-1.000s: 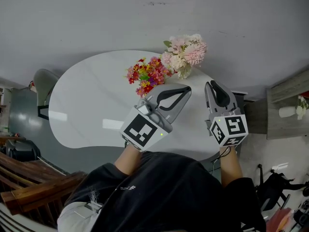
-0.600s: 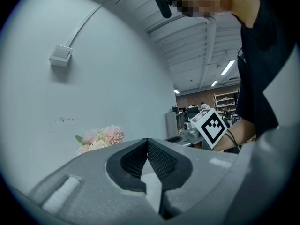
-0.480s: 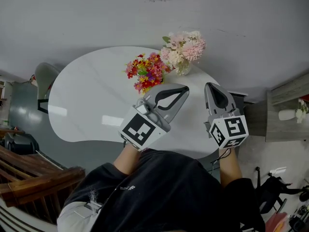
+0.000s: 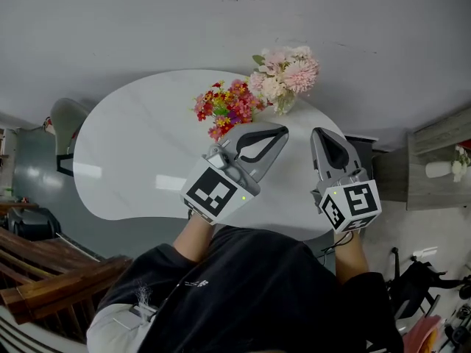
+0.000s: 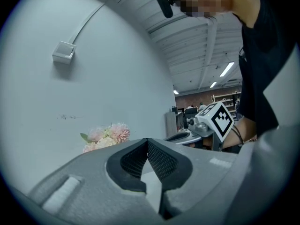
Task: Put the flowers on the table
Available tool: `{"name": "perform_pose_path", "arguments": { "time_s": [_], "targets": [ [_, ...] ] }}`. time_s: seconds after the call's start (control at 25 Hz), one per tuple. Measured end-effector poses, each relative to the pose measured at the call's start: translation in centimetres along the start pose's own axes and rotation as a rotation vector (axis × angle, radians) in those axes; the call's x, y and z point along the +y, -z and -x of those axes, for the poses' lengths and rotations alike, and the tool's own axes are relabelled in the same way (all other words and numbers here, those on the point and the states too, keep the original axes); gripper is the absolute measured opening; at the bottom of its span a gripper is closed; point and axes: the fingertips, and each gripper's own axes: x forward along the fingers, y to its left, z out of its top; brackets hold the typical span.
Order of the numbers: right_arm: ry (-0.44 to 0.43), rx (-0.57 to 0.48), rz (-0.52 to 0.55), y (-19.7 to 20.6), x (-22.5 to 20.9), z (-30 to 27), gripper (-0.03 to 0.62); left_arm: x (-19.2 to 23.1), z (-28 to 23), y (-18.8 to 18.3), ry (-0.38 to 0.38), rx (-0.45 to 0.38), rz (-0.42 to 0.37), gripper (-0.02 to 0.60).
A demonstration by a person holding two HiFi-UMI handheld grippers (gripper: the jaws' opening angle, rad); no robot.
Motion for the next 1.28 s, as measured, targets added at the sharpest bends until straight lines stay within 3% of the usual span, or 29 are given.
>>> {"name": "perform_pose_path", "arguments": {
  "time_s": [0.32,1.0,1.28],
  "targets": [
    [-0.016,-0.004,-0.004,-1.1,1.9,0.0,0.011,1.7,0.1,0.0,0.023,-0.006,0.009,-0.002],
    [0.017,-0.1,0.017,-4.7,4.1,2.0,0.011,0.8,0.6,-0.5,0.1,-0.034,0.019,-0.002],
    [-0.007,-0.086,0.034,-4.5,5.8,2.9,0.011,0.3,1.2,0.0,0.109,-0.036,0.045,-0.002]
  ]
}}
